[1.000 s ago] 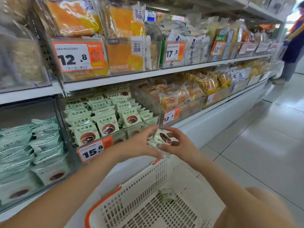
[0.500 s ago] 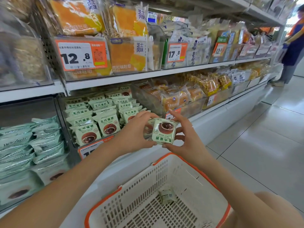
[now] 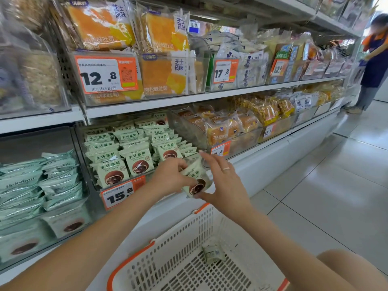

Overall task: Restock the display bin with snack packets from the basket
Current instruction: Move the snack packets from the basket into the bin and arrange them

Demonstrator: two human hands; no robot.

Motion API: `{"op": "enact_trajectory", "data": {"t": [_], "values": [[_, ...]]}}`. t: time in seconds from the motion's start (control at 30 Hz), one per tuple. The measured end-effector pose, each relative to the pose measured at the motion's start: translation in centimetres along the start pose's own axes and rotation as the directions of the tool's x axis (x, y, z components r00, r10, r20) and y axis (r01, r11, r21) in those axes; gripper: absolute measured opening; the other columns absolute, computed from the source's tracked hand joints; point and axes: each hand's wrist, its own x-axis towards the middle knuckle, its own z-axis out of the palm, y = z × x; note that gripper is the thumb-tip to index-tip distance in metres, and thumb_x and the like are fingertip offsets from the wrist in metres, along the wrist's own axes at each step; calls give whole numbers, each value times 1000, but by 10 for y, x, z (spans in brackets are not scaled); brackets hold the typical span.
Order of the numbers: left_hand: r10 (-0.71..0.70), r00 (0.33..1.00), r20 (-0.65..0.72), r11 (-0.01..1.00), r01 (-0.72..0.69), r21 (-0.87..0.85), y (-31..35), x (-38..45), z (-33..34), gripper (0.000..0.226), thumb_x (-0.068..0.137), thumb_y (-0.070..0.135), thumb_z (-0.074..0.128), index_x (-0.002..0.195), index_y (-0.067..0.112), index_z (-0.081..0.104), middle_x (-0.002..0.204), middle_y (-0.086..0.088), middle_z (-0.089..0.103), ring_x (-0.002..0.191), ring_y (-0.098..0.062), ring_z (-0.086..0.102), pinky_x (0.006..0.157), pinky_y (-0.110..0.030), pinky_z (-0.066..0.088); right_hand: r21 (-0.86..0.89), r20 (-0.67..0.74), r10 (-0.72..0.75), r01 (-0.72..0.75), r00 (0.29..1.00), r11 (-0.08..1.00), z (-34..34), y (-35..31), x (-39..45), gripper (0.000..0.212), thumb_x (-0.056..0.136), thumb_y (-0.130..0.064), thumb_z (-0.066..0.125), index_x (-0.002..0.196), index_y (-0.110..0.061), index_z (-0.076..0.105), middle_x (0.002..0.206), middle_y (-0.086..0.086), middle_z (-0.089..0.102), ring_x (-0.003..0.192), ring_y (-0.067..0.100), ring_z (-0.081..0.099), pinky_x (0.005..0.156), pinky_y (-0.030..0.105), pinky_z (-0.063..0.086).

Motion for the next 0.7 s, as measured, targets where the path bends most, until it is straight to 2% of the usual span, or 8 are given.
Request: {"op": "enact_trajectory", "data": {"t": [0.13, 0.27, 0.37, 0.43, 0.5, 0.53, 0.63, 0.7], "values": [[27, 999, -47, 999, -29, -29, -1, 1, 1, 45, 72, 18, 81, 110, 5, 63, 108, 1, 59, 95, -26, 65, 63, -43, 59, 113, 140, -69, 53, 988, 992, 7, -6, 16, 75, 76, -31, 75, 138, -35, 34, 130, -5, 47, 117, 19, 48, 87, 39, 49], [55, 976, -211, 997, -66, -44, -3, 14, -7, 25, 67, 28, 83, 83, 19, 66, 83, 1, 66, 76, -20, 65, 74, -44, 57, 197, 36, 3, -10, 999, 980, 23, -9, 38, 78, 74, -37, 76, 139, -33, 33, 130, 3, 40, 116, 25, 43, 93, 40, 45], [108, 950, -294, 992, -123, -31, -1, 23, -12, 17, 75, 25, 76, 77, 23, 60, 74, 8, 60, 74, -9, 59, 69, -27, 51, 161, -18, 2, 1, 1000, 987, 35, -14, 57, 87, 76, -30, 75, 147, -34, 23, 124, 8, 39, 110, 29, 42, 95, 45, 43], [138, 941, -310, 985, -164, -58, 0, 28, -17, 20, 82, 34, 71, 94, 22, 62, 81, 12, 62, 72, 2, 59, 60, -12, 44, 248, -51, 26, -12, 998, 969, 35, -13, 71, 91, 78, -24, 74, 149, -35, 17, 119, 7, 41, 101, 25, 48, 87, 40, 47], [180, 936, -303, 982, -186, 9, -7, 31, -26, 42, 86, 48, 62, 116, 18, 62, 103, 11, 64, 90, 1, 58, 71, -9, 42, 360, -110, 100, -54, 989, 931, 29, -7, 88, 86, 79, -32, 73, 146, -35, 20, 122, 4, 46, 97, 18, 50, 80, 32, 47], [256, 923, -286, 962, -215, 169, -15, 33, -31, 47, 88, 51, 57, 122, 20, 59, 113, 9, 63, 101, -4, 57, 80, -14, 44, 375, -138, 129, -69, 982, 924, 25, -4, 99, 77, 79, -40, 71, 142, -33, 27, 119, 3, 51, 94, 16, 52, 76, 30, 47], [490, 871, -30, 601, -312, 736, -44, 33, -36, 55, 91, 57, 46, 134, 23, 49, 139, 3, 49, 131, -16, 39, 110, -35, 25, 332, -117, 190, -142, 975, 933, 20, 4, 136, 55, 82, -53, 64, 124, -23, 45, 95, -3, 60, 77, 13, 55, 64, 25, 40], [533, 835, 136, 435, -409, 803, -62, 37, -35, 63, 89, 58, 48, 139, 20, 45, 147, -2, 42, 138, -19, 30, 115, -39, 12, 335, -103, 221, -176, 970, 926, 24, 5, 164, 52, 81, -54, 64, 118, -21, 49, 99, -1, 61, 82, 17, 57, 68, 29, 44]]}}
